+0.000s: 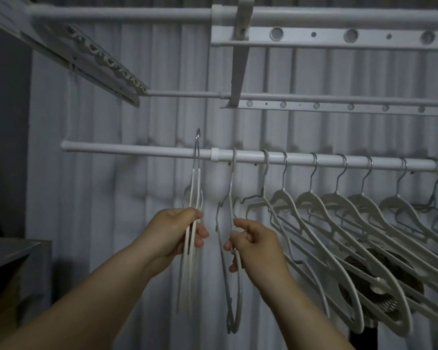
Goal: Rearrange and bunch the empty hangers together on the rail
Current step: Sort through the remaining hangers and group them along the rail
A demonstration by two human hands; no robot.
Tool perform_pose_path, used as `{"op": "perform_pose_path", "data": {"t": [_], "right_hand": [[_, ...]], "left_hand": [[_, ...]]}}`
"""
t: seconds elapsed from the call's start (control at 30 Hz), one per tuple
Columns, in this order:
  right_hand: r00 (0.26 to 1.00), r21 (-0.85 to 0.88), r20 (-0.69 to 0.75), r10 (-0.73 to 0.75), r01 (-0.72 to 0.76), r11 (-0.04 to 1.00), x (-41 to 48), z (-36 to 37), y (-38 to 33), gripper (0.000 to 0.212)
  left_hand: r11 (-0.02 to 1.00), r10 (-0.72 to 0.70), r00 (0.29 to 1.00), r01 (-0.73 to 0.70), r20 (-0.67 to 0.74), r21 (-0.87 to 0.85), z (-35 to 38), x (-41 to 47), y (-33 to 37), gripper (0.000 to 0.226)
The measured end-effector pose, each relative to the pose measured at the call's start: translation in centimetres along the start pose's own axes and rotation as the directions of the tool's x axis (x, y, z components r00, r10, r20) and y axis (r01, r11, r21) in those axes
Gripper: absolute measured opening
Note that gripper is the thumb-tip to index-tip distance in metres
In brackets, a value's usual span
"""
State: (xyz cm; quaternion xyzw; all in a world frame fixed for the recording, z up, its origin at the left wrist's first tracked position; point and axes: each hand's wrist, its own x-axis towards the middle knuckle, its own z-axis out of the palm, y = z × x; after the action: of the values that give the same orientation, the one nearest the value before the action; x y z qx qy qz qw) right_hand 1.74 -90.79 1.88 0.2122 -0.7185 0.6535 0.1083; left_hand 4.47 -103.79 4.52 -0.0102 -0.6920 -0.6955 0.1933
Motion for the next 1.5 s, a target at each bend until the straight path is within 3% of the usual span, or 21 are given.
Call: {"op": "perform_pose_path", "data": {"t": [0.43,0.57,0.63,0.7,0.8,0.87,0.93,1.03,1.1,1.2,1.27,1.33,1.43,1.5], "right_hand": [[1.0,-0.021,0.014,-0.009,0.009,1.0,0.1,1.6,-0.1,0.034],[1.0,-0.069,0.024,0.005,-0.003,0.998,-0.1,1.5,-0.2,0.034],[0.998,-0.17,-0.012,-0.068,0.065,0.983,-0.5,1.2,-0.5,0.035],[0.965,-0.359,-0.055,-0.258,0.222,0.907,-1.3,0.3,-0.7,0.035],[0.842,-0.529,-0.094,-0.532,0.41,0.743,-2.9,-1.6,-1.7,0.028],[0.742,-0.691,-0.136,-0.657,0.404,0.599,-3.1,-3.1,-1.7,0.024],[0.718,-0.802,-0.164,-0.676,0.302,0.515,-2.5,-4.4,-0.9,0.027],[0.803,-0.857,-0.125,-0.583,0.209,0.471,-2.0,-5.2,0.0,0.03],[0.889,-0.87,-0.087,-0.449,0.152,0.47,-1.9,-5.3,0.1,0.038],[0.919,-0.858,-0.06,-0.389,0.152,0.491,-1.7,-5.6,0.4,0.038],[0.936,-0.866,-0.067,-0.346,0.117,0.486,-1.5,-5.4,0.4,0.034],[0.893,-0.916,-0.064,-0.446,0.125,0.382,-1.2,-5.5,0.6,0.024],[0.787,-0.932,-0.095,-0.61,0.144,0.332,-1.0,-7.4,0.9,0.022],[0.805,-0.962,-0.114,-0.582,0.058,0.268,-1.2,-9.0,1.4,0.031]], "left_hand": [[0.995,-0.096,0.995,0.096,-0.001,0.031,-2.2,1.0,-1.2,0.02],[0.992,-0.098,0.995,0.098,0.0,0.082,-2.5,0.6,-1.2,0.019],[0.983,-0.102,0.995,0.101,0.003,0.152,-2.6,0.3,-1.0,0.022],[0.958,-0.11,0.994,0.104,0.009,0.268,-3.0,0.2,-0.7,0.033],[0.9,-0.096,0.995,0.103,-0.038,0.423,-4.3,0.4,-0.4,0.042],[0.898,-0.022,0.994,0.066,-0.106,0.435,-4.9,0.6,-0.2,0.039],[0.881,0.146,0.971,-0.041,-0.188,0.471,-4.8,1.0,0.3,0.035],[0.772,0.432,0.873,-0.229,-0.225,0.593,-3.5,1.8,1.6,0.032],[0.699,0.527,0.833,-0.313,-0.168,0.642,-2.3,2.5,3.0,0.031],[0.523,0.612,0.791,-0.42,0.016,0.742,0.4,3.9,5.6,0.022],[0.343,0.626,0.755,-0.492,0.197,0.8,2.6,5.0,7.2,0.015],[0.17,0.577,0.74,-0.521,0.344,0.836,4.7,6.4,8.3,0.03],[0.014,0.513,0.743,-0.509,0.43,0.861,7.7,8.5,9.2,0.047],[-0.045,0.464,0.764,-0.485,0.448,0.873,9.2,9.8,9.3,0.051]]}}
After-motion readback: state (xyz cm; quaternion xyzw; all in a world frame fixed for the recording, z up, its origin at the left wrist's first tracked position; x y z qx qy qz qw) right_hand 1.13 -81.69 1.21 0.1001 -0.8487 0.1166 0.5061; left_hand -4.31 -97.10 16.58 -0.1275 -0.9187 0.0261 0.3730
